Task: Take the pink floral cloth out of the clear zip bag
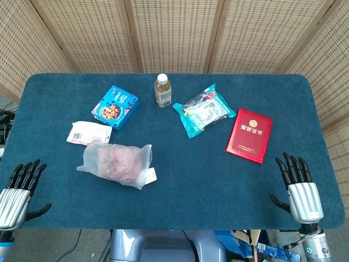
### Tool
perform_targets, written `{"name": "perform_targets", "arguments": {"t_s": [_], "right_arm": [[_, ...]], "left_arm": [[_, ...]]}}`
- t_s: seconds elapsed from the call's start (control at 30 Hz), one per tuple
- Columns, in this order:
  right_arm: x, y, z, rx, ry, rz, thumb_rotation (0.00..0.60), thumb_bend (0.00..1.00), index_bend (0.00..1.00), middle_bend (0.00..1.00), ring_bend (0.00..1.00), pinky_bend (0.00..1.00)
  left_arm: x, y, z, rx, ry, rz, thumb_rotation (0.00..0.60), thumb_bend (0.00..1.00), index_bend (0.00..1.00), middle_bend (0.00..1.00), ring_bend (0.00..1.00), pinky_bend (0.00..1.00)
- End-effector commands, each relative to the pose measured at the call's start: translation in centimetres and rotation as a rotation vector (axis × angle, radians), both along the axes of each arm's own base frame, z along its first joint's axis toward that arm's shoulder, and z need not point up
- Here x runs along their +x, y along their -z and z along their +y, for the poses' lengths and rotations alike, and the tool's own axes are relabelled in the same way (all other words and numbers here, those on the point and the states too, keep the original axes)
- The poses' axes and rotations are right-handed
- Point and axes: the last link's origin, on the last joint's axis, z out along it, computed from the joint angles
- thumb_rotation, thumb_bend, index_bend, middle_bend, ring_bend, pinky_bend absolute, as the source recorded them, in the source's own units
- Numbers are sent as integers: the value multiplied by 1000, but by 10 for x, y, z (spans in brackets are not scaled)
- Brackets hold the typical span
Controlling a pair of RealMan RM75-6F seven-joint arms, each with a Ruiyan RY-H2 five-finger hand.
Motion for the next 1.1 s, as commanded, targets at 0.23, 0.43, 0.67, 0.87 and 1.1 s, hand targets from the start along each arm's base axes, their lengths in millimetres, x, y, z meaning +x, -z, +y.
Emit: {"name": "perform_targets", "arguments": {"t_s": [0.23,0.43,0.67,0.87,1.1], "right_arm": [[-1,1,0,7,8,23,600,0,0,0,0,0],[0,1,-1,21,16,19,600,0,0,0,0,0],[-2,1,-5,29,27,14,600,0,0,0,0,0],[-4,1,-7,27,31,11,600,0,0,0,0,0],[-5,3,-8,33,43,13,600,0,0,0,0,0]], "left_arm": [[0,2,2,6,-3,12,600,161,0,0,0,0],[6,10,15,-26,23,30,600,161,0,0,0,0],[23,41,82,-205,99,99,600,119,0,0,0,0],[29,72,125,-316,83,134,600,112,0,0,0,0],[39,104,151,-352,103,134,600,112,0,0,0,0]]}}
